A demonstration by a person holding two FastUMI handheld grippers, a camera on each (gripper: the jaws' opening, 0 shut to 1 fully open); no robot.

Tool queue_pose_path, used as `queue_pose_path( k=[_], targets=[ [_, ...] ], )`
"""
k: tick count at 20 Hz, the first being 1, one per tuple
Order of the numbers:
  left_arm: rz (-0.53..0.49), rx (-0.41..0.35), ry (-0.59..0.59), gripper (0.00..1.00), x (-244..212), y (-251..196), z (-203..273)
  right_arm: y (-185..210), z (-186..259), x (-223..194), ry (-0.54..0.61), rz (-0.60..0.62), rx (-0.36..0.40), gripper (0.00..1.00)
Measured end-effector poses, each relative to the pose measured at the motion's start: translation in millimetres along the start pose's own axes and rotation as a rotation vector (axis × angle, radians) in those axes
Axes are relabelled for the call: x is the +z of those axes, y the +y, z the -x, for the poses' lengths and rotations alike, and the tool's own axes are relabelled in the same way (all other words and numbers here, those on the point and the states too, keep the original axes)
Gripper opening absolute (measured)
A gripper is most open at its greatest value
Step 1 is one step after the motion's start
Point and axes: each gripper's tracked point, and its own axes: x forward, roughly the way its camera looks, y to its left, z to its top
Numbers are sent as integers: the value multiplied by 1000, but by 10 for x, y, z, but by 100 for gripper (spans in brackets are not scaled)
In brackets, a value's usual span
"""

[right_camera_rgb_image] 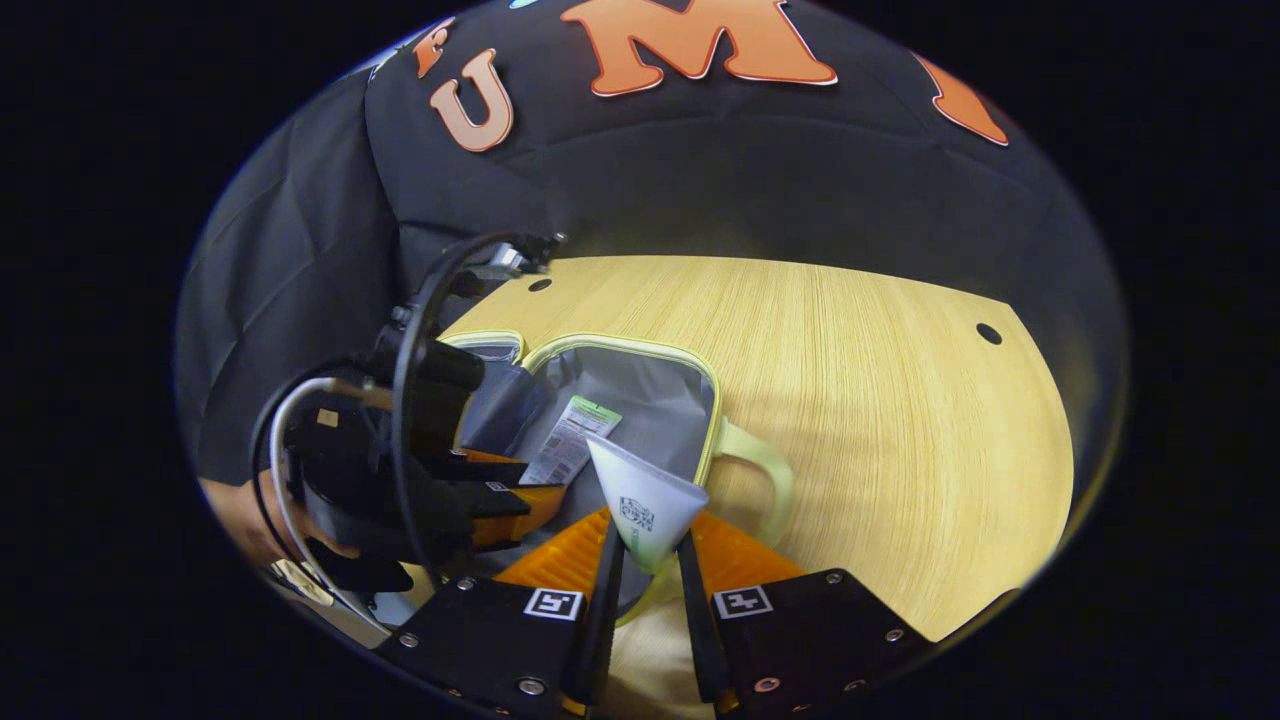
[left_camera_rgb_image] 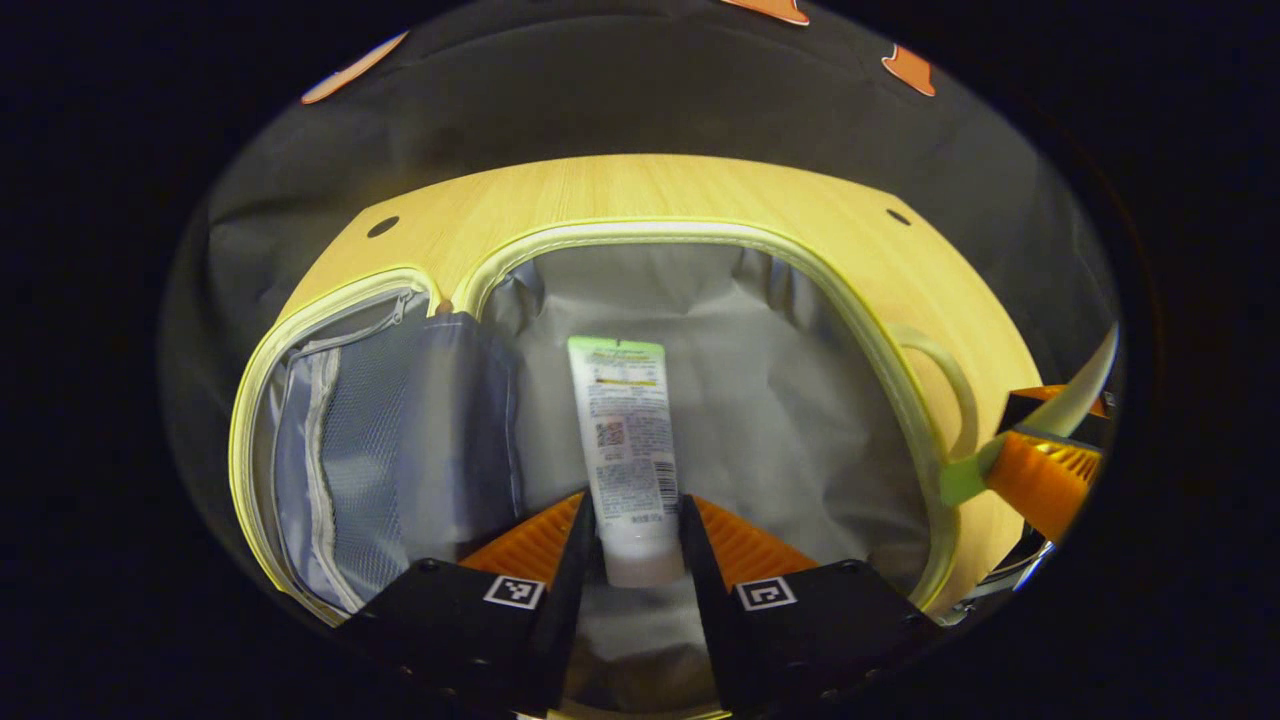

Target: First open the suitcase, pack the skin care products into it, and then close the suitcase.

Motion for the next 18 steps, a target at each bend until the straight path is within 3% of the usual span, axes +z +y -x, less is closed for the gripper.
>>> queue_pose_path(
  k=[3, 5, 12, 18],
  targets=[
    [-15, -21, -76, 89, 58, -63, 234, 2, -64, -18, 13, -5, 9, 34],
    [-35, 9, -115, 97, 92, 35, 394, 2, -97, -25, 24, -9, 15, 34],
    [2, 88, -293, 96, 169, 408, 963, 62, -291, -134, 91, -37, 43, 34],
    [28, 286, -376, 96, 165, 1163, 1780, 197, -512, -191, 144, -70, 73, 34]
  ],
)
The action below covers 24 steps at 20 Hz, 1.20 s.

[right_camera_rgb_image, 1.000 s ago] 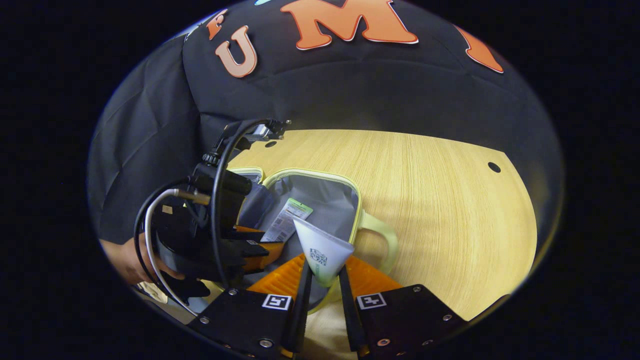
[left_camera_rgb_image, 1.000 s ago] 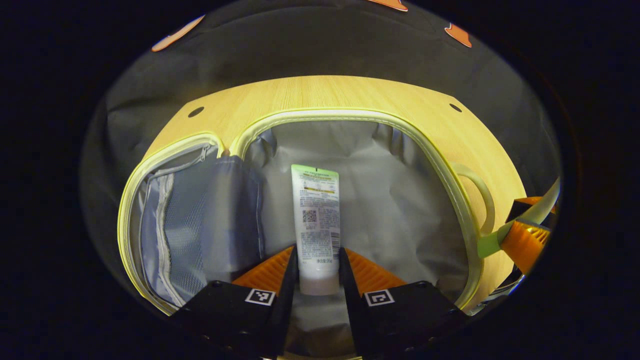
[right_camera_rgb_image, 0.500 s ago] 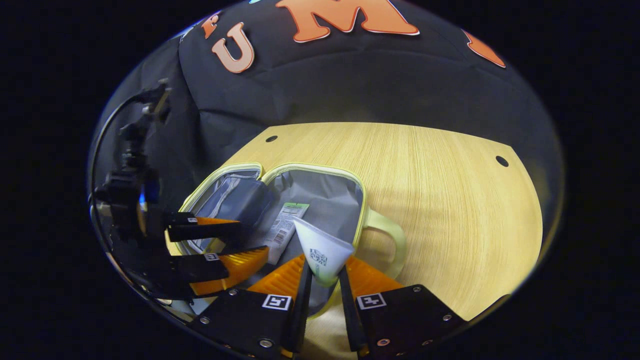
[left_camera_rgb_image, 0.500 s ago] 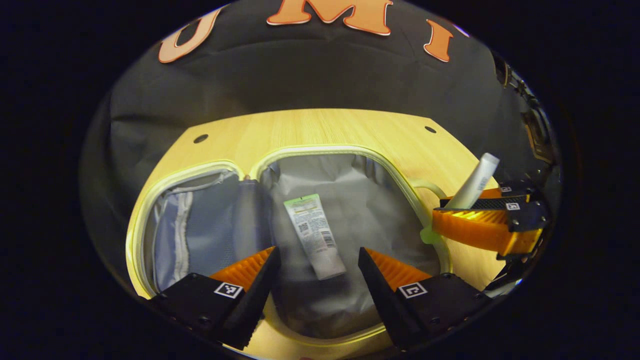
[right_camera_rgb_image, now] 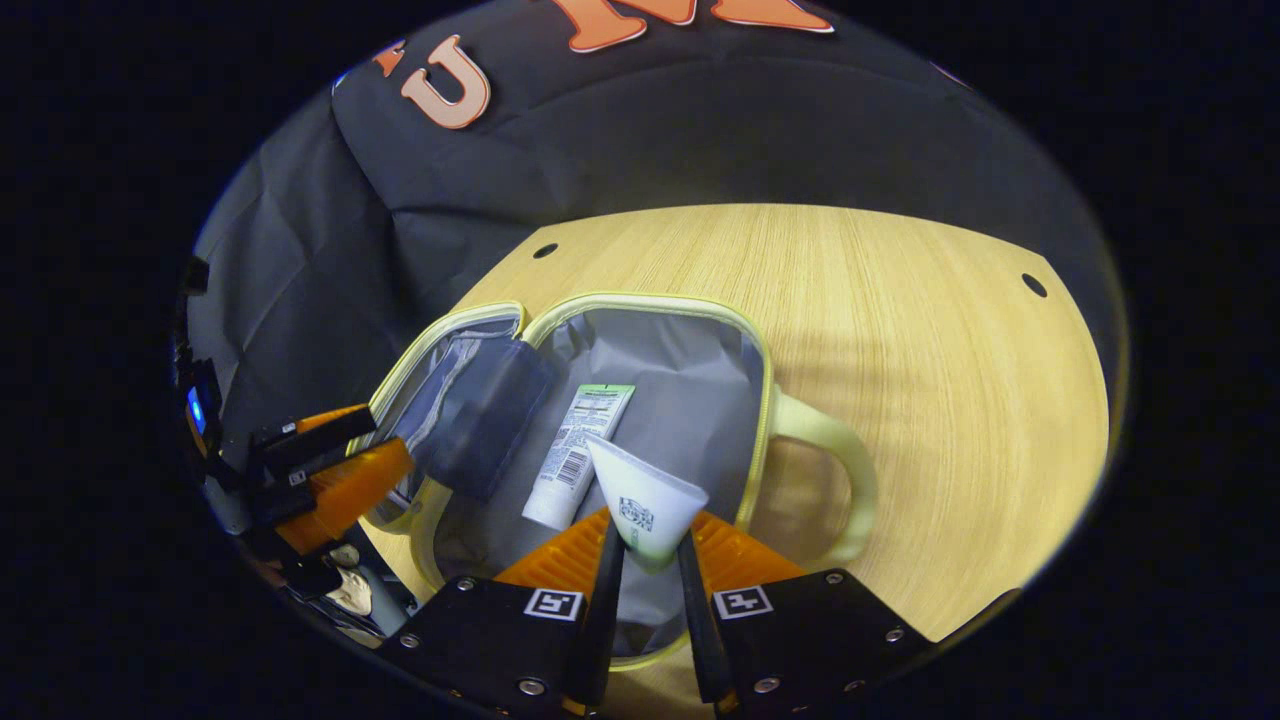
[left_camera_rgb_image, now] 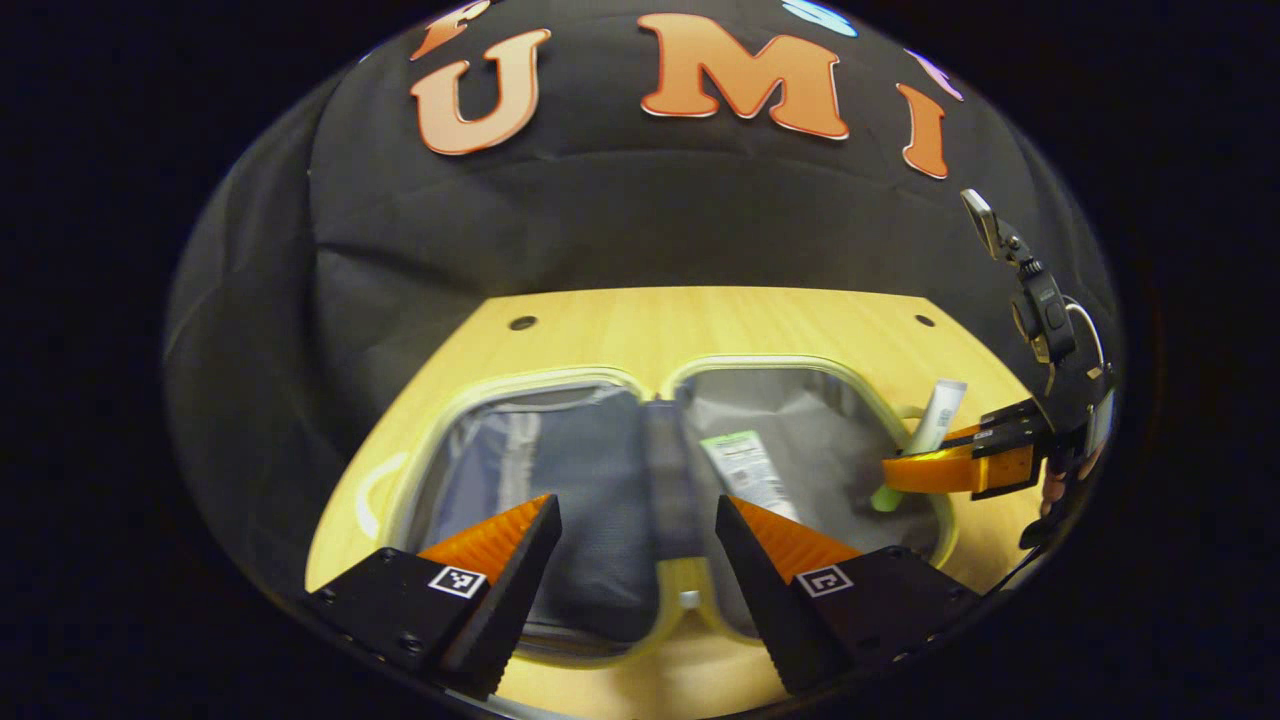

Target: First open the suitcase, pack the skin care products into it, and then close the suitcase.

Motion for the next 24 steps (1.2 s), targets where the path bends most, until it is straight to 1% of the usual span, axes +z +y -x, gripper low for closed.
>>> queue_pose_path(
  k=[3, 6, 10, 11, 13, 14, 15, 17, 19, 21, 24],
  targets=[
    [-5, 88, -23, 96, 97, 394, 195, 47, -113, -38, 29, -8, -1, 34],
    [9, 148, -19, 96, 39, 615, 261, 20, -200, -49, 53, -49, -19, 34],
    [44, 166, 4, 97, -124, 789, 239, 83, -266, -7, 48, -98, -18, 37],
    [46, 162, 1, 97, -128, 800, 222, 93, -231, 10, 37, -98, -26, 40],
    [38, 146, -8, 96, -149, 822, 198, 101, -156, 54, 0, -81, -46, 59],
    [29, 131, -11, 97, -139, 823, 175, 85, -107, 69, -18, -71, -64, 64],
    [21, 124, -17, 96, -120, 849, 157, 64, -24, 87, -38, -60, -82, 71],
    [21, 102, -27, 96, -90, 886, 93, -15, 162, 136, -82, -38, -130, 77],
    [37, 83, -27, 98, -81, 960, 35, -111, 392, 201, -134, -21, -181, 82],
    [60, 77, -28, 99, -58, 1096, -31, -212, 636, 260, -180, -13, -233, 83],
    [93, 97, -28, 99, -23, 1400, -97, -389, 981, 377, -246, -21, -312, 84]
  ],
)
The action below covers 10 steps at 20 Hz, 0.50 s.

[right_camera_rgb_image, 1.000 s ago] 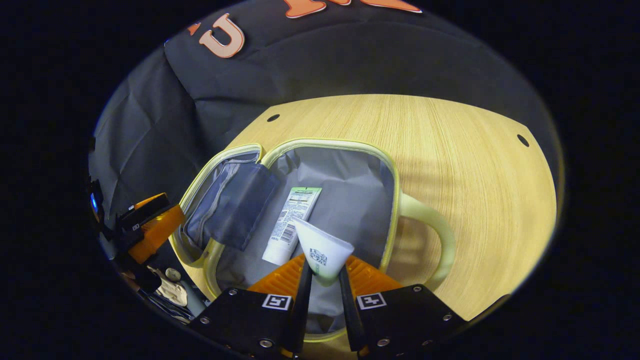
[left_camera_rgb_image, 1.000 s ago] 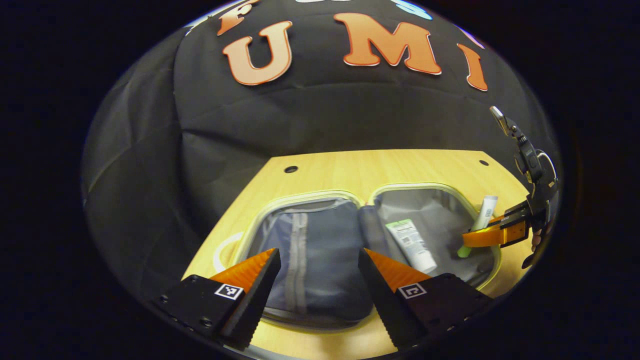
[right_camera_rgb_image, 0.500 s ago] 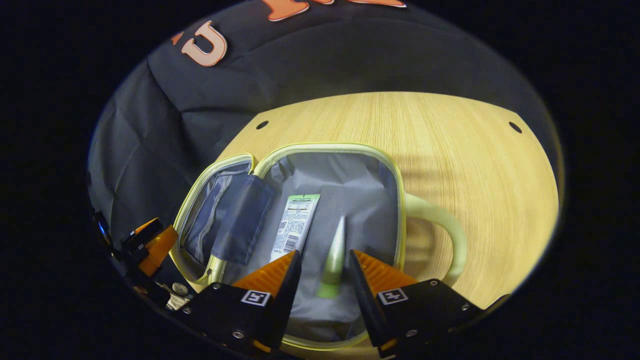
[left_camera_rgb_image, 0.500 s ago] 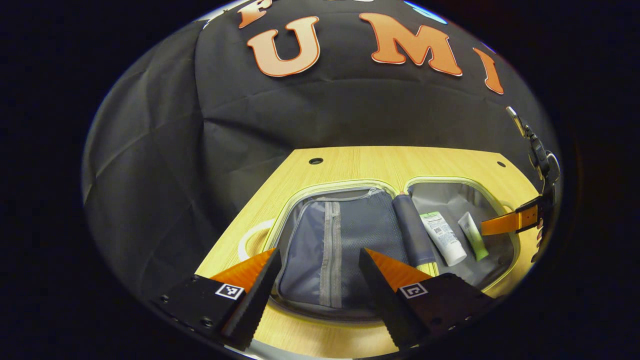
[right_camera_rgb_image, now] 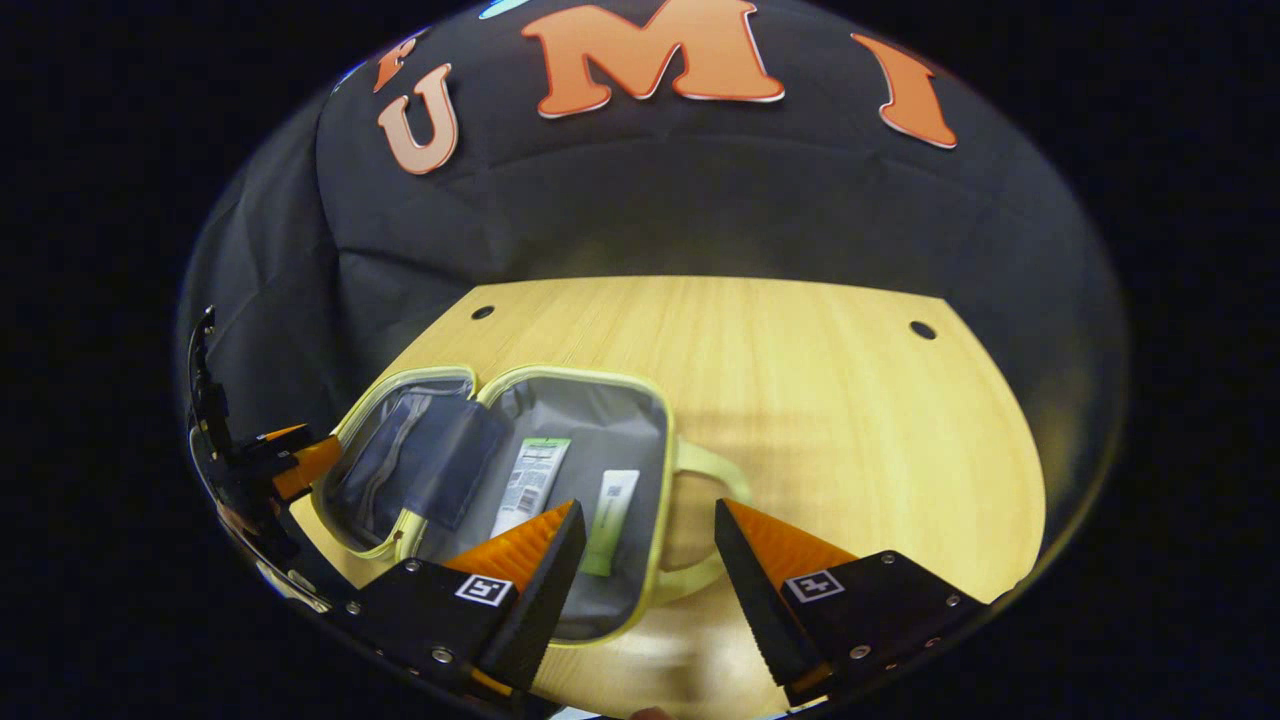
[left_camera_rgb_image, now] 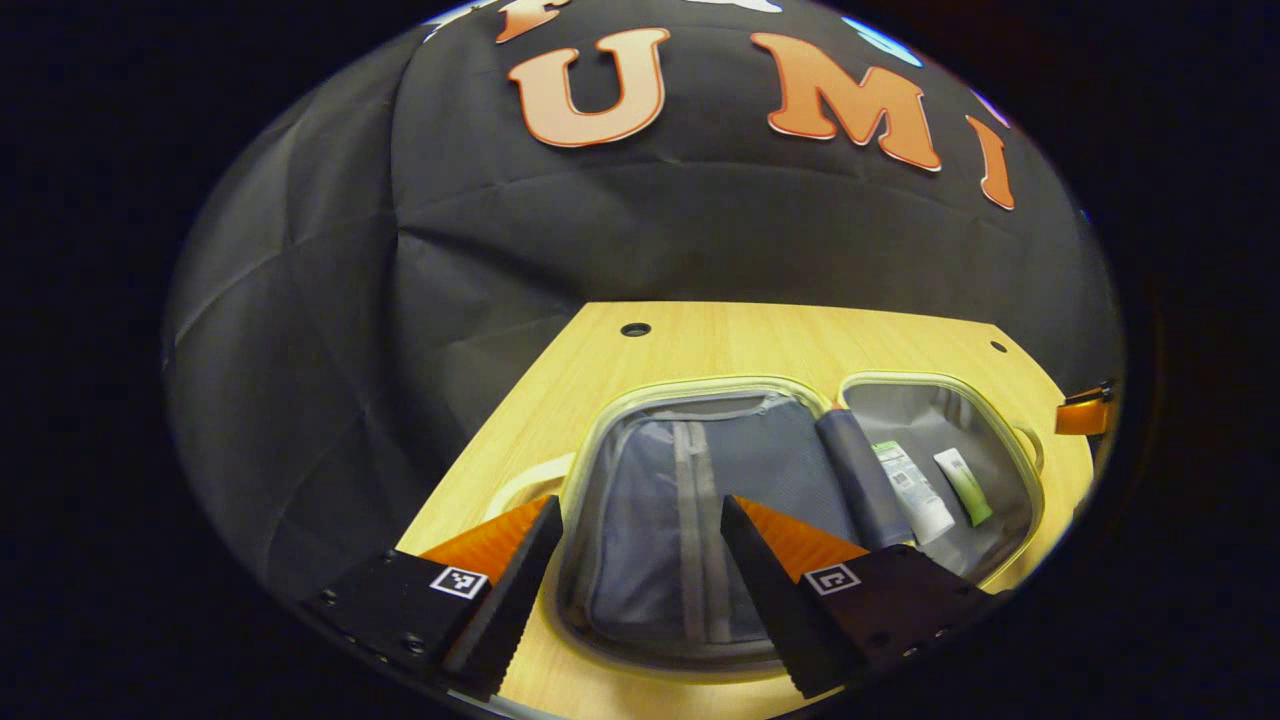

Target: First open the suitcase, pack the skin care products into it, and then close the suitcase.

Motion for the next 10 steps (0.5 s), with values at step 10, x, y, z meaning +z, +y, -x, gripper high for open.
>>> queue_pose_path(
  k=[10],
  targets=[
    [68, 21, 75, 98, -73, 703, -407, -447, 594, 805, -310, 7, -203, 87]
  ],
)
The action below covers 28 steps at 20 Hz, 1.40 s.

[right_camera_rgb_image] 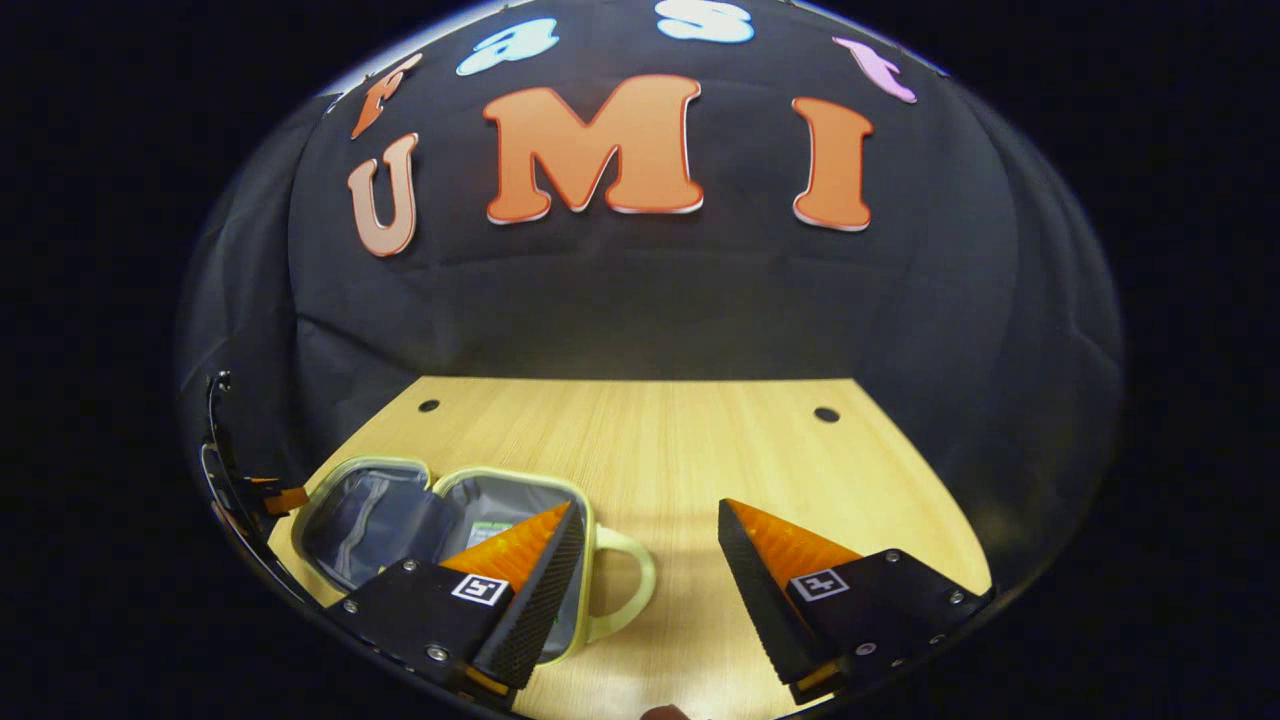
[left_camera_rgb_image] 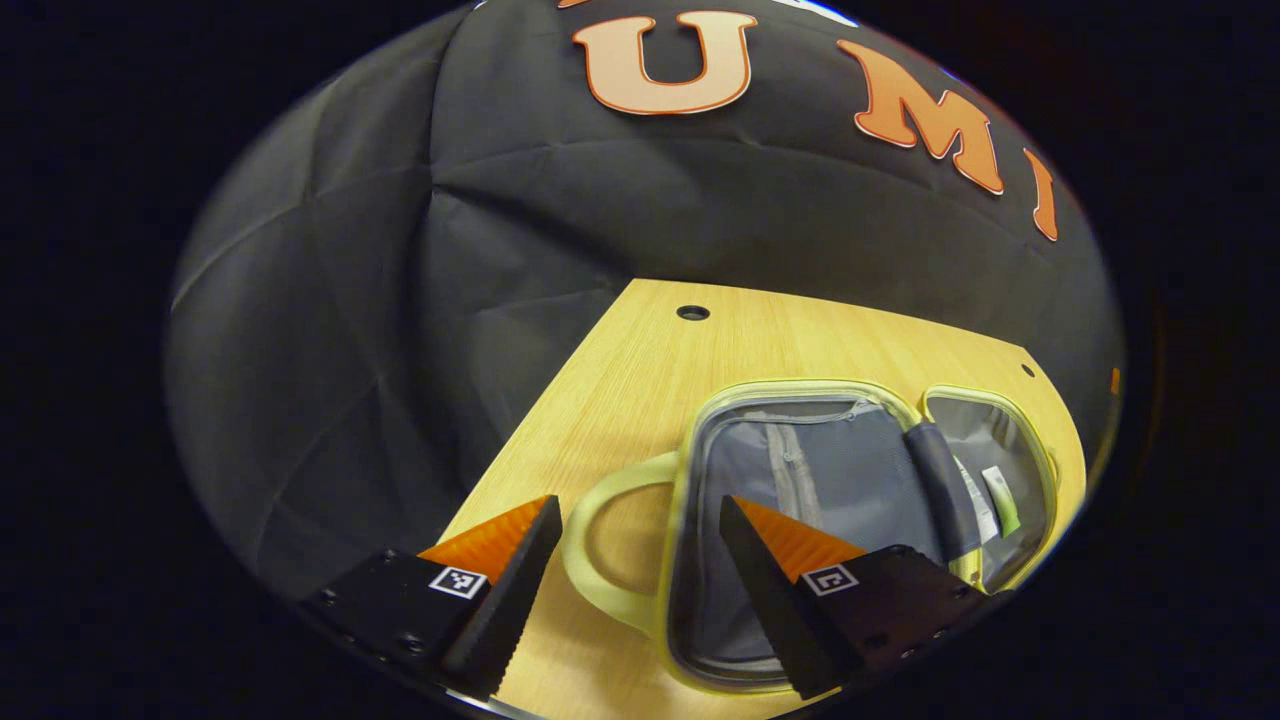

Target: First open the suitcase, pack the skin care products into it, and then close the suitcase.

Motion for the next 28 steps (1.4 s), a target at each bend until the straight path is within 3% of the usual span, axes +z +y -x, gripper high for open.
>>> queue_pose_path(
  k=[4, 9, 17, 22, 25, 26, 28],
  targets=[
    [1, 1, 12, 97, -5, 154, -135, -372, 172, 408, -116, 83, -144, 88],
    [63, -57, 48, 97, -38, 216, -275, -838, 449, 858, -213, 200, -298, 90],
    [155, -150, 79, 98, -13, 285, -325, -1229, 601, 1105, -227, 174, -383, 91],
    [366, -203, 156, 91, -135, 374, -423, -1375, 702, 1116, -223, 159, -409, 91],
    [462, -279, 260, 77, -356, 153, -499, -1463, 787, 1018, -205, 150, -427, 90],
    [456, -254, 263, 72, -425, 155, -620, -1485, 813, 1004, -203, 149, -429, 90],
    [431, -210, 297, 35, -510, 298, -628, -1537, 849, 976, -195, 146, -439, 91]
  ],
)
